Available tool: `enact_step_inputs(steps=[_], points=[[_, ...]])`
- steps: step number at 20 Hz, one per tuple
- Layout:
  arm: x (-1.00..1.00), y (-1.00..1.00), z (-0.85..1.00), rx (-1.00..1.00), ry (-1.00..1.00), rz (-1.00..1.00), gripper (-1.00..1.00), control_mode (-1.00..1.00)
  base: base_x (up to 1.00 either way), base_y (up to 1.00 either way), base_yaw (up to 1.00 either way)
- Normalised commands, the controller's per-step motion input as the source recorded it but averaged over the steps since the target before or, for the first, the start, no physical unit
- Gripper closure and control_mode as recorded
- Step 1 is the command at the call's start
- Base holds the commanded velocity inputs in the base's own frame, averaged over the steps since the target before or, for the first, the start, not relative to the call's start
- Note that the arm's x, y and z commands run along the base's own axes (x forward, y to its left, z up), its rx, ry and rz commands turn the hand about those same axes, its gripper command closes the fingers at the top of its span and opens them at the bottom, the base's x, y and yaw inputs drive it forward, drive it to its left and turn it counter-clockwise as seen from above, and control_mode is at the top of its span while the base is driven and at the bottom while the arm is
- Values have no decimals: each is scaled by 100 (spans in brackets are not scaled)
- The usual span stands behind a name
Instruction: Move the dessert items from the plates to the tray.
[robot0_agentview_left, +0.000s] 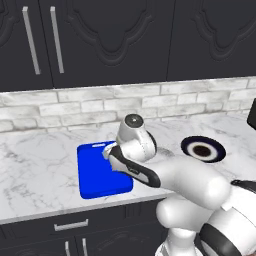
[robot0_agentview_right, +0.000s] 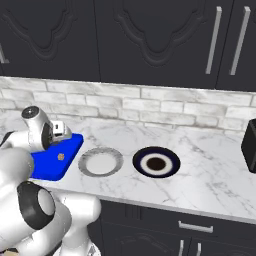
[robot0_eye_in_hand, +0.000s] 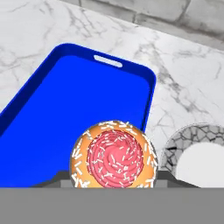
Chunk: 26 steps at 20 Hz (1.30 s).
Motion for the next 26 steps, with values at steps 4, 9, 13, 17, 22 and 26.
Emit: enact_step_inputs(steps=[4,9,13,17,22,26], points=[[0,100,-13,2,8,11,100,-100,0,0,0],[-1,35,-23,2,6,2,100,-100,0,0,0],[-7,49,-63,-7,7,0,100,-100,0,0,0],[0,6,-24,-5,1,0,-100,-100,0,0,0],[0,0,19,0,0,0,-100,-100,0,0,0],[-6,-9,45,0,-1,-1,-100,-100,0,0,0]])
